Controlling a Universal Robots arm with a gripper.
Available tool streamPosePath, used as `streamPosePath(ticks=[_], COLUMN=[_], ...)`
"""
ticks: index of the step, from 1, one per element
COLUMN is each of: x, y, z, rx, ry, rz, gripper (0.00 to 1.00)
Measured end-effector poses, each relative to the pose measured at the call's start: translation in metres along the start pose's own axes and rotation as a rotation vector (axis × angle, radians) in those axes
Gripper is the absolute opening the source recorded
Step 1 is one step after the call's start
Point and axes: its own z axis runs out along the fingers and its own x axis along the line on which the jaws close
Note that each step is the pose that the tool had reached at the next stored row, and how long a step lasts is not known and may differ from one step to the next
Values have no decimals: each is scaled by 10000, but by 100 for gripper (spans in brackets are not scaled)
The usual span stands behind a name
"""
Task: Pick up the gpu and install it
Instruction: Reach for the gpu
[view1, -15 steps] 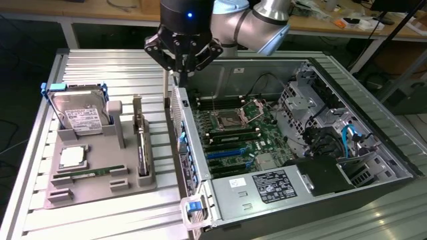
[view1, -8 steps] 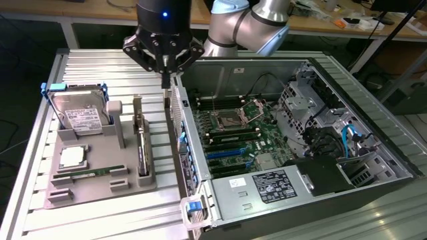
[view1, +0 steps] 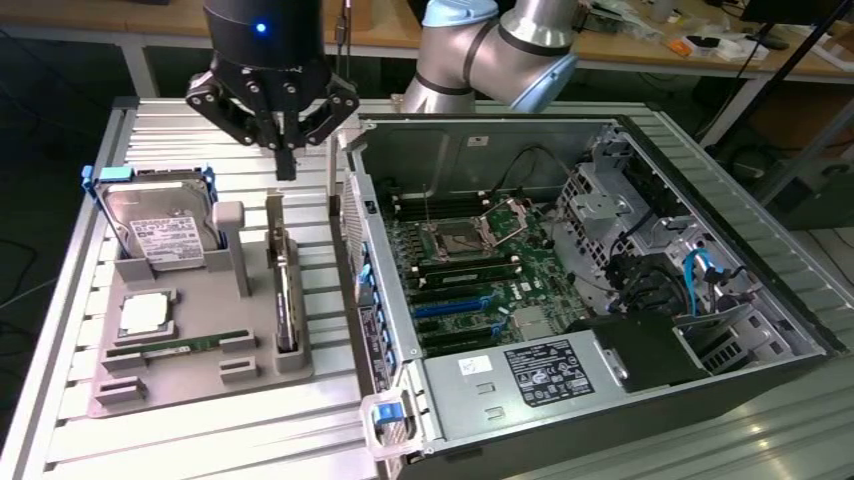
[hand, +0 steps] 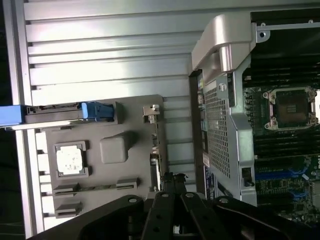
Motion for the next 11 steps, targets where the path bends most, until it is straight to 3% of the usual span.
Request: streamPosePath(ticks=[7, 11], x=[301, 333], y=[-20, -23], z=[5, 7], rx=[1, 1], ry=[11, 15], rz=[-1, 0], gripper=[11, 11])
